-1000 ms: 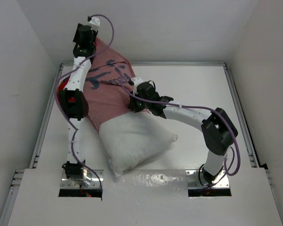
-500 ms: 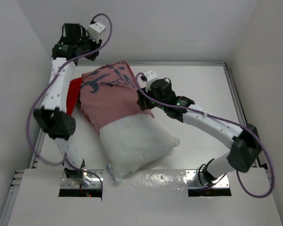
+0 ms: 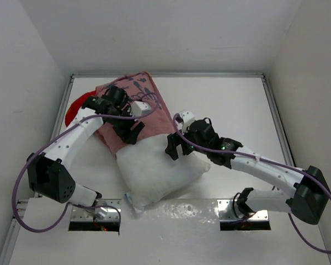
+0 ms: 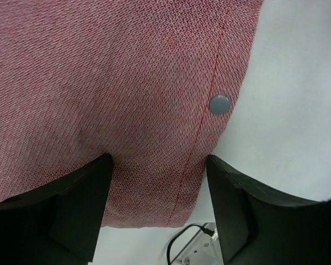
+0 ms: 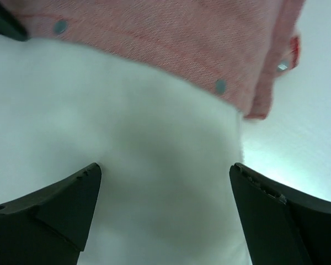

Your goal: Put the pillow into the pillowcase

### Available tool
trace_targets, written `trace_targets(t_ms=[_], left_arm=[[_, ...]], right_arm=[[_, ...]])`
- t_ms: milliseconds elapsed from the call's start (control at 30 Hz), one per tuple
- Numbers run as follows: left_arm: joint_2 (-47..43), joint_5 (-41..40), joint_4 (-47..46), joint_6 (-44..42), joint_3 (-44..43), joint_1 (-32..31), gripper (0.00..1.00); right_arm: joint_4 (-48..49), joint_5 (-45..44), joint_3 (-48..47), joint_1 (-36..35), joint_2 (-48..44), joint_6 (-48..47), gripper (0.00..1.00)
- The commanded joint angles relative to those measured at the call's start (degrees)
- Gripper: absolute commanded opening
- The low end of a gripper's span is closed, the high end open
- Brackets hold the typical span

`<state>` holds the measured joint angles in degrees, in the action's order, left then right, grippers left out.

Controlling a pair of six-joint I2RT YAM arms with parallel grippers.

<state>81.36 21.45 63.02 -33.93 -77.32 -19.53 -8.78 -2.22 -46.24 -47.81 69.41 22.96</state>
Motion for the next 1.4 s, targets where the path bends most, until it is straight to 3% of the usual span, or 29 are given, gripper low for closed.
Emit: trace_targets(t_ms=[0, 67, 167, 200, 267, 367, 400, 567, 633, 700, 733, 867, 900, 933, 1000, 1100, 1167, 1233, 1367], left_arm=[[-2.6, -3.4, -5.0, 2.2, 1.1, -3.1, 0.67], [-1.4, -7.0, -7.5, 4.0, 2.3, -4.4, 0.65], [0.7, -7.0, -6.3, 4.8, 0.6, -4.7, 0.53], [1.0, -6.4, -5.9, 4.8, 0.3, -4.7, 0.44], [0.6, -5.2, -5.4, 4.1, 1.0, -4.7, 0.36], [-1.6, -3.9, -5.8, 4.6, 2.9, -4.7, 0.09], [-2.1, -4.1, -5.6, 4.6, 2.9, -4.7, 0.05], [-4.8, -3.3, -4.0, 4.1, -4.3, -4.7, 0.00], [-6.3, 0.9, -3.8, 3.4, -8.8, -4.7, 0.00], [-6.7, 6.1, -3.3, 2.8, -13.0, -4.7, 0.00], [-6.6, 7.5, -3.0, 2.9, -14.3, -4.7, 0.00], [-5.7, 12.9, -2.1, 2.7, -19.2, -4.7, 0.00], [-4.7, 13.6, -1.8, 2.6, -22.0, -4.7, 0.00], [-3.9, 14.0, -1.1, 2.2, -24.1, -4.7, 0.00], [-0.7, 15.1, 3.0, 0.4, -33.3, -4.7, 0.00], [3.3, 12.3, 7.8, -0.6, -47.5, -4.7, 0.00], [3.1, 9.2, 4.8, 1.2, -52.3, -4.7, 0.00], [3.4, 7.9, 1.1, 2.7, -55.4, -4.7, 0.00], [4.9, 5.4, -0.8, 5.3, -60.7, -4.7, 0.00]], right_arm=[[5.9, 3.3, 1.7, -3.2, -3.1, 0.5, 0.99], [5.0, 3.0, 0.5, -5.5, -2.3, 0.1, 0.99], [0.7, -0.1, -2.9, -7.6, 0.3, 1.3, 0.99], [0.6, -0.8, -3.2, -8.0, 0.9, 2.8, 0.99], [1.2, -1.8, -3.0, -9.0, 2.7, 3.8, 0.99], [3.1, -5.3, -3.1, -10.8, 5.6, 5.0, 0.99], [3.8, -6.0, -3.0, -11.2, 6.5, 5.3, 0.99], [13.9, -7.3, -2.5, -11.5, 14.4, 10.2, 0.98], [19.0, -2.8, -3.5, -11.4, 17.1, 10.4, 0.64], [20.2, -1.7, -6.1, -11.4, 20.6, 11.0, 0.13], [21.2, -1.3, -9.1, -11.4, 21.5, 11.0, 0.00], [28.9, -1.4, -17.6, -10.5, 21.7, 9.0, 0.00], [31.9, -4.2, -19.9, -10.4, 19.6, 8.9, 0.00], [40.9, -7.2, -20.7, -10.3, 18.7, 8.0, 0.00], [48.6, -14.9, -26.0, -10.3, 17.6, 1.0, 0.00], [48.7, -27.6, -37.6, -10.3, 19.6, -12.2, 0.00], [51.1, -34.5, -42.8, -9.6, 23.4, -21.1, 0.00], [49.3, -36.0, -46.5, -8.4, 27.9, -27.0, 0.00], [47.4, -43.2, -56.1, -4.6, 35.9, -29.9, 0.00]])
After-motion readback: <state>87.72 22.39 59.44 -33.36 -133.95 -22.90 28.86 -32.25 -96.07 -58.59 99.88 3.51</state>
